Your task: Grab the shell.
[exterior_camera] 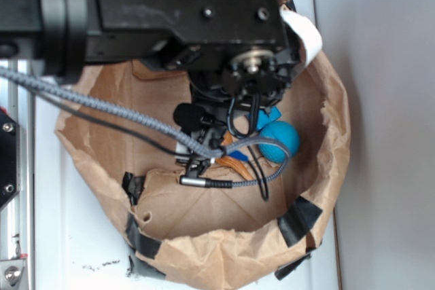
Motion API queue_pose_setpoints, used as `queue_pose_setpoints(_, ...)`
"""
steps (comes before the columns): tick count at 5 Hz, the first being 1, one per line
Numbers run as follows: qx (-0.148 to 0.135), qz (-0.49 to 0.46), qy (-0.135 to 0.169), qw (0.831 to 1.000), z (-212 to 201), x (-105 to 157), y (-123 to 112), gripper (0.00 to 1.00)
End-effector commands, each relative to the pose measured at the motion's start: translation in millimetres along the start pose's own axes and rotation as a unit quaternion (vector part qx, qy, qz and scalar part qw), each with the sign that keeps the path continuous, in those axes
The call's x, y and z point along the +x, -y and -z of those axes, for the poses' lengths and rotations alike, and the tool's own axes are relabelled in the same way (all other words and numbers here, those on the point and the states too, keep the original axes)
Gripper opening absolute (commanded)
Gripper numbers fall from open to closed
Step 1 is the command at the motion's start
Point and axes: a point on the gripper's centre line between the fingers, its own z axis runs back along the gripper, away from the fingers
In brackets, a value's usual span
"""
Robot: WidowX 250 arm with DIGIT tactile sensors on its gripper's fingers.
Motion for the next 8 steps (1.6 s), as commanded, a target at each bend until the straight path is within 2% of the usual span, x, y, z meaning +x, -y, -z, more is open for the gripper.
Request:
queue_pose_setpoints(1,0.031,0.045,0.041,0.998,19.8,23.6,26.1,1.0)
queue_pose_setpoints(2,0.029,0.062,0.044,0.997,32.2,31.2,30.3,1.0)
queue_pose_setpoints(3,0.043,0.068,0.023,0.996,50.0,36.6,35.0,1.0)
queue_pose_setpoints(5,0.051,0.094,0.004,0.994,75.1,47.8,36.9,1.0)
queue_pose_setpoints(6,0.062,0.09,0.015,0.994,74.5,43.5,41.2,0.0)
queue_pose_setpoints(8,0.078,0.083,0.032,0.993,62.4,32.0,48.0,0.0)
